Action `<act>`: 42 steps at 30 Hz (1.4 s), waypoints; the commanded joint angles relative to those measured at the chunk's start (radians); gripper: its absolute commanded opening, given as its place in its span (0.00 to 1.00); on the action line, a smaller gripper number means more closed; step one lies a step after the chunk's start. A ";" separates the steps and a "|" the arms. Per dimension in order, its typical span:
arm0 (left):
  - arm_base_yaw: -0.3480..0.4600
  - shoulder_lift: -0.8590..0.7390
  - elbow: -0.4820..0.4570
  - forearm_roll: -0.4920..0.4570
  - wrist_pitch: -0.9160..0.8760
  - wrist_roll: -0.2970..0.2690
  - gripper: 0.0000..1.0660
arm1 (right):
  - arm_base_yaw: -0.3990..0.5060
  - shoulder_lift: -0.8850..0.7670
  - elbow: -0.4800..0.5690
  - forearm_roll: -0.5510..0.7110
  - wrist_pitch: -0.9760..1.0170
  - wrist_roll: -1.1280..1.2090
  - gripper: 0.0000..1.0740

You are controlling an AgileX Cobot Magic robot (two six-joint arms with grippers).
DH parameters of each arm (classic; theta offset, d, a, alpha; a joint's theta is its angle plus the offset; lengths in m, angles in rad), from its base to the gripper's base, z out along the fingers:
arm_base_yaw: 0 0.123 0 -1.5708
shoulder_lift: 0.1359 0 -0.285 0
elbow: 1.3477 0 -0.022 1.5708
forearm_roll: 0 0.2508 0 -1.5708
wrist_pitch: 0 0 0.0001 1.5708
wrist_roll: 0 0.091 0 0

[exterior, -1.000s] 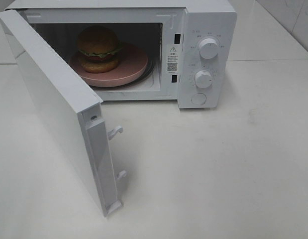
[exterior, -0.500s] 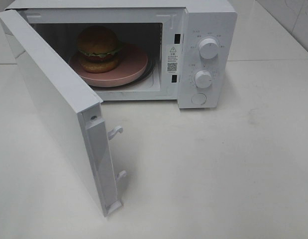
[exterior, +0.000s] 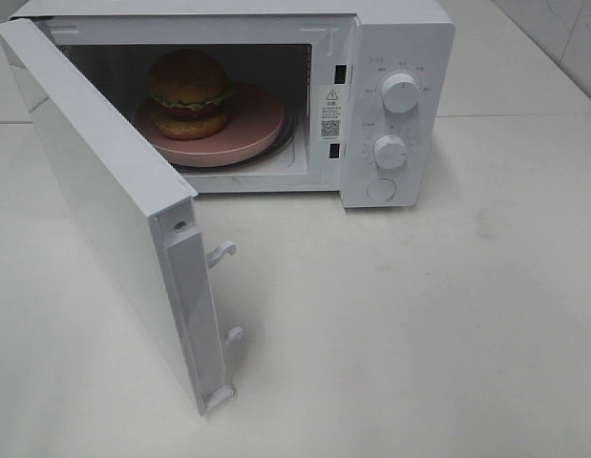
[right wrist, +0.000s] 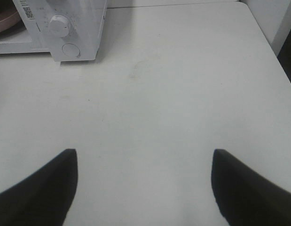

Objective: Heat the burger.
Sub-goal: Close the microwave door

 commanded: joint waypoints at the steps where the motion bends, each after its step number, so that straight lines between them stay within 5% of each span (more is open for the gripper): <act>1: 0.003 0.037 -0.008 -0.003 -0.060 0.001 0.86 | -0.008 -0.026 0.000 0.002 -0.005 -0.008 0.70; 5: 0.003 0.115 -0.004 -0.001 -0.131 0.001 0.74 | -0.008 -0.026 0.000 0.002 -0.005 -0.008 0.70; 19: 0.003 0.467 -0.005 -0.019 -0.322 0.002 0.00 | -0.008 -0.026 0.000 0.002 -0.005 -0.008 0.70; 34: 0.003 0.710 0.176 -0.071 -0.939 0.040 0.00 | -0.008 -0.026 0.000 0.002 -0.005 -0.008 0.70; 36: 0.003 0.775 0.223 -0.067 -1.121 0.040 0.00 | -0.008 -0.026 0.000 0.002 -0.005 -0.008 0.70; 42: 0.003 0.856 0.266 -0.014 -1.286 0.031 0.00 | -0.008 -0.026 0.000 0.002 -0.005 -0.008 0.70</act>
